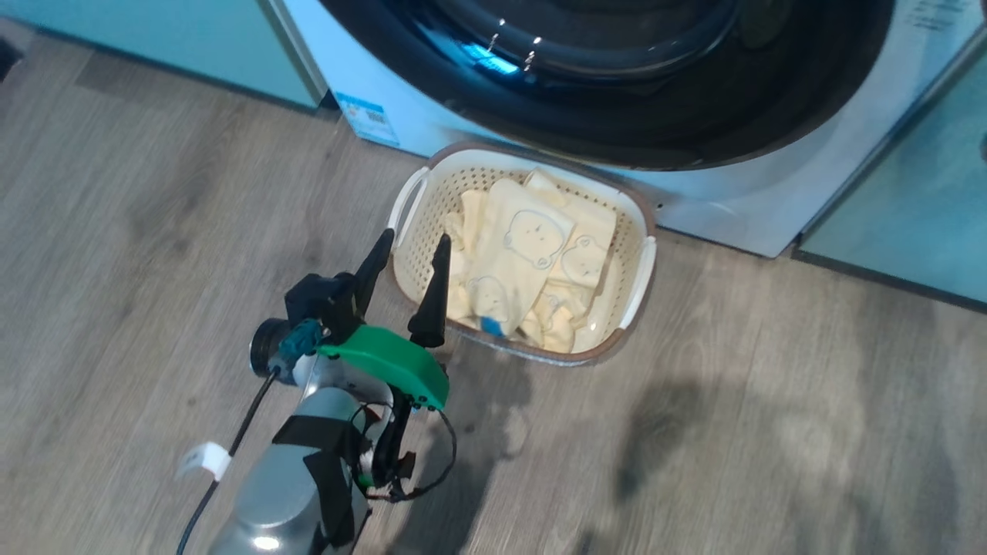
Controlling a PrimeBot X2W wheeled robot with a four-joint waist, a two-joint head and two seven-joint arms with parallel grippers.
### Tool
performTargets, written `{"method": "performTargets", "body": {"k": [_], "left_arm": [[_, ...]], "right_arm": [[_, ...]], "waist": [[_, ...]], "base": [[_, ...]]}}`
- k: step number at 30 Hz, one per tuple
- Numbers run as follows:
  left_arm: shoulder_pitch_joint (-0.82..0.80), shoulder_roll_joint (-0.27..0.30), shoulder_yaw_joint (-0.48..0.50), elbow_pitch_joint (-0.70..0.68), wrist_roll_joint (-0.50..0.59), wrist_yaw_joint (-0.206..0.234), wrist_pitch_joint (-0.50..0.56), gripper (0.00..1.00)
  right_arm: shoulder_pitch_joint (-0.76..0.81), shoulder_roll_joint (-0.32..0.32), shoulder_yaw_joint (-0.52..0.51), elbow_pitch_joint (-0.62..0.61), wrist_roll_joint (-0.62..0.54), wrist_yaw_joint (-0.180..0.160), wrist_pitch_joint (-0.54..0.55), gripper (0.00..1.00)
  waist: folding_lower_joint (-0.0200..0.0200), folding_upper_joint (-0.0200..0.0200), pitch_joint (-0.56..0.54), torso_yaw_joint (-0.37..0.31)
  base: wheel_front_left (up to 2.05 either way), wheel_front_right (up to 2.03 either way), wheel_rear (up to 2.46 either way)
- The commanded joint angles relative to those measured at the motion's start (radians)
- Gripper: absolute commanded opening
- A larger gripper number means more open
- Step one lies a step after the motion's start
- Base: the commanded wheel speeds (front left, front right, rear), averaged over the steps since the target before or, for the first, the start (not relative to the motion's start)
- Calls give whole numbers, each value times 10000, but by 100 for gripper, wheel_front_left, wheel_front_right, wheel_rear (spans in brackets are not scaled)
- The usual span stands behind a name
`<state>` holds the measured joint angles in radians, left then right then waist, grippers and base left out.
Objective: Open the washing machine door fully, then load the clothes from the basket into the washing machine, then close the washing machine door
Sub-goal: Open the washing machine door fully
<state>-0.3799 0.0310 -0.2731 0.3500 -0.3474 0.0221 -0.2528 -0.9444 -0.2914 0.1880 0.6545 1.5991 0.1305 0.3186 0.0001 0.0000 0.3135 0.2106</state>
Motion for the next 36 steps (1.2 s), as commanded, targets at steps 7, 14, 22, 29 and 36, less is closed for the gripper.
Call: {"method": "performTargets", "body": {"k": [7, 14, 22, 29, 36], "left_arm": [[-386, 192, 185, -399, -156, 183, -90, 100], [-484, 192, 168, -507, -229, 280, -90, 100], [-640, 192, 91, -539, -285, 295, -90, 100], [-686, 192, 86, -531, -300, 315, -90, 100], [-678, 192, 118, -527, -309, 312, -90, 100]], "right_arm": [[-999, 236, -14, 110, 123, 2, 433, 0], [-1315, 456, -91, 413, 262, 2, 855, 0], [-1592, 610, -102, 557, 219, 2, 1358, 0], [-1473, 742, -108, 401, 305, 2, 1995, 0], [-1281, 811, -81, 243, 442, 2, 2832, 0]], "waist": [[-1, 0, 340, 303], [-1, 0, 569, 300], [-1, 0, 794, 268], [-1, 0, 853, 293], [-1, 0, 851, 307]], "base": [[0, 0, 0], [0, 0, 0], [0, 0, 0], [0, 0, 0], [0, 0, 0]]}}
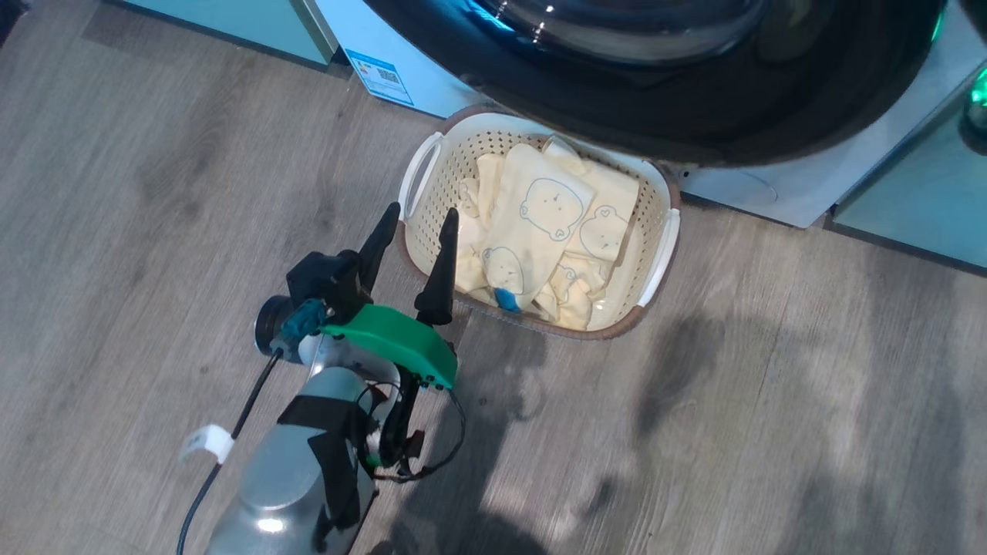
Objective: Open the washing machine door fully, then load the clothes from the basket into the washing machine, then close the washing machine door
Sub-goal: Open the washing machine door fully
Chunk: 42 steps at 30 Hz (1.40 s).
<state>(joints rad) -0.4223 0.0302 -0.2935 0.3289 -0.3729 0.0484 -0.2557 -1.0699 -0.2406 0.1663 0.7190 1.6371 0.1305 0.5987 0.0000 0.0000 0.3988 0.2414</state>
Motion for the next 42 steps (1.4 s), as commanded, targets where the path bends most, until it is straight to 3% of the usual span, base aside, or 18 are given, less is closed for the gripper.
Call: {"method": "performTargets", "body": {"k": [1, 9, 26, 33, 42], "left_arm": [[-247, 200, 328, -311, -56, 45, -61, 100], [-147, 200, 414, -186, -33, -7, -61, 100], [590, 200, 1066, 280, 551, -504, -61, 100], [984, 200, 1316, 485, 810, -750, -61, 100], [1368, 200, 1755, 744, 1243, -1114, -61, 100]], "right_arm": [[18, 324, 151, -423, 90, 2, 197, 0], [696, 517, 312, -625, 113, 2, 1295, 0], [2797, 1622, 896, -1150, -21, 2, 1936, 0], [3474, 1885, 1815, -1162, 201, 2, 2145, 0], [4132, 1901, 3934, -1662, 1649, 2, 1607, 0]], "waist": [[0, 0, -12, -6], [0, 0, -352, -54], [0, 0, -1723, -220], [0, 0, -2360, -286], [0, 0, -3012, -300]], "base": [[0, 0, 0], [0, 0, 0], [0, 0, 0], [0, 0, 0], [0, 0, 0]]}}
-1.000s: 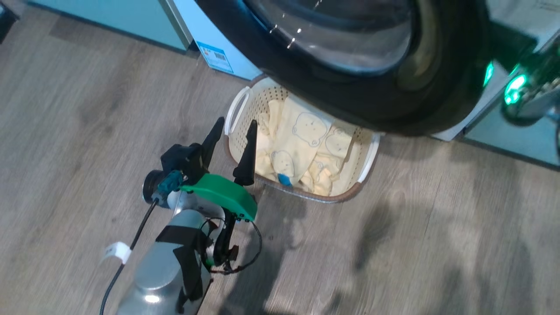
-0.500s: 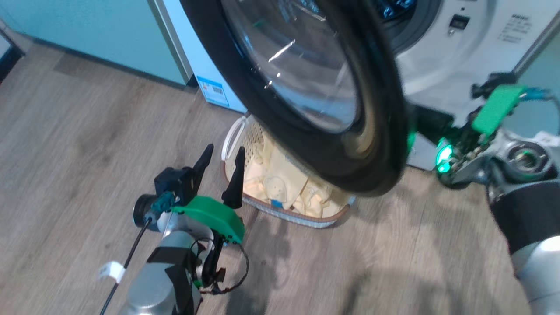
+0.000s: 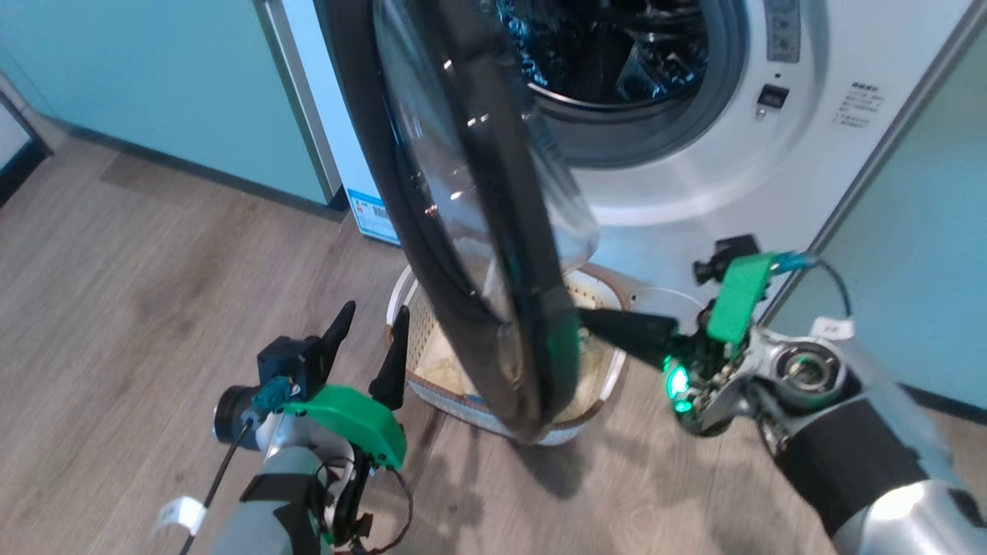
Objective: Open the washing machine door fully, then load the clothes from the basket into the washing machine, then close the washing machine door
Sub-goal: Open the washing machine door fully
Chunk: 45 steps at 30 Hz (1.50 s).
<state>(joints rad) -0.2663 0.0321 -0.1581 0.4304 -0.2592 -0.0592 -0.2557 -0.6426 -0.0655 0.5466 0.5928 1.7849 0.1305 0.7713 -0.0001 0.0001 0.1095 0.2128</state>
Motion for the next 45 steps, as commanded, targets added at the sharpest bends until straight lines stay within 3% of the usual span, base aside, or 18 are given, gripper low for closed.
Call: {"method": "performTargets", "body": {"k": [1, 11, 22, 25, 26, 27, 28, 36, 41, 45], "left_arm": [[-147, 181, 467, -257, 152, -70, -61, 100], [89, 181, 1101, -186, 538, -323, -61, 100], [210, 181, 1460, -116, 614, -458, -61, 100], [262, 183, 1590, -134, 644, -490, -61, 100], [280, 188, 1644, -138, 655, -503, -61, 100], [280, 188, 1644, -138, 655, -503, -61, 100], [297, 197, 1696, -146, 666, -517, -61, 100], [452, 364, 2054, -203, 707, -616, -61, 100], [636, 557, 2283, -214, 643, -667, -61, 100], [729, 718, 2459, -203, 587, -684, -61, 100]], "right_arm": [[-64, 150, 355, -489, 350, 2, -204, 0], [280, 151, 1736, -937, 1511, 2, -997, 0], [369, 152, 1196, -921, 1487, 2, -1872, 0], [499, 152, 775, -978, 1290, 2, -2093, 42], [562, 152, 620, -966, 1220, 2, -2179, 67], [562, 152, 620, -966, 1220, 2, -2179, 67], [621, 152, 465, -967, 1162, 2, -2238, 100], [1184, 108, -1104, -1509, -289, 2, -3193, 100], [1958, -432, -1650, -2715, -2369, 2, -5048, 100], [2496, -966, -1575, -3254, -3261, 2, -6496, 100]], "waist": [[1, -1, -180, -24], [1, -1, -509, -93], [1, -1, -744, -216], [1, -1, -796, -337], [1, -1, -816, -383], [1, -1, -816, -383], [1, -1, -830, -432], [1, -1, -967, -838], [1, -1, -1127, -1123], [1, -1, -1276, -1368]], "base": [[0, 0, 0], [0, 0, 0], [0, 0, 0], [0, 0, 0], [0, 0, 0], [0, 0, 0], [0, 0, 0], [0, 0, 0], [0, 0, 0], [0, 0, 0]]}}
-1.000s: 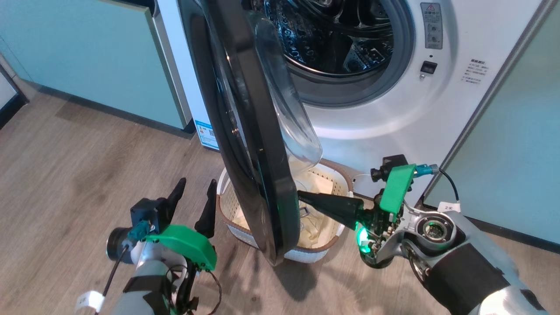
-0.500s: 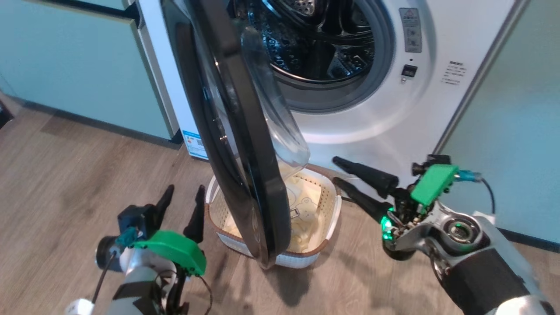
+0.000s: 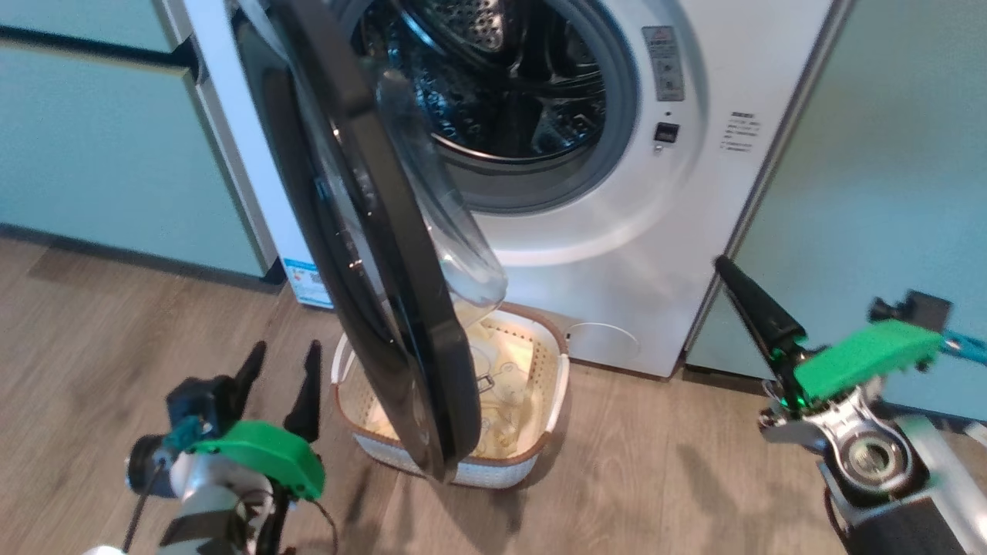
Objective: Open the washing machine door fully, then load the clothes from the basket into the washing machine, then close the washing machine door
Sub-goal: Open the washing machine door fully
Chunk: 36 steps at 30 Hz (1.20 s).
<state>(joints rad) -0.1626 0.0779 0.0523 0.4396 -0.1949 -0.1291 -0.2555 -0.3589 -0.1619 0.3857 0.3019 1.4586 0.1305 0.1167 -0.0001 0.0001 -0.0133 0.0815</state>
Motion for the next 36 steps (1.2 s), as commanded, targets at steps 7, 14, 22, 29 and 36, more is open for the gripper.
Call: {"method": "performTargets", "body": {"k": [7, 14, 22, 29, 36], "left_arm": [[-130, 477, 718, -341, -108, 2, -63, 100], [-61, 540, 1019, -336, -150, -5, -63, 100], [9, 505, 1160, -376, -131, -10, -63, 100], [-30, 486, 1145, -366, -149, -13, -63, 100], [-66, 484, 1103, -337, -195, -14, -63, 100]], "right_arm": [[135, -1072, 891, -496, -1063, 2, -2458, 100], [450, -1776, 1233, 34, -2066, 2, -3764, 100], [1521, -1046, -1559, 78, -5123, 2, -3782, 100], [2257, -299, -3069, -248, -8097, 2, -3783, 100], [2983, 261, -3452, -529, -10179, 2, -3783, 100]], "waist": [[1, -1, -297, -606], [1, -1, -484, -1012], [1, -1, -557, -1207], [1, -1, -529, -1167], [1, -1, -488, -1088]], "base": [[0, 0, 0], [0, 0, 0], [0, 0, 0], [0, 0, 0], [0, 0, 0]]}}
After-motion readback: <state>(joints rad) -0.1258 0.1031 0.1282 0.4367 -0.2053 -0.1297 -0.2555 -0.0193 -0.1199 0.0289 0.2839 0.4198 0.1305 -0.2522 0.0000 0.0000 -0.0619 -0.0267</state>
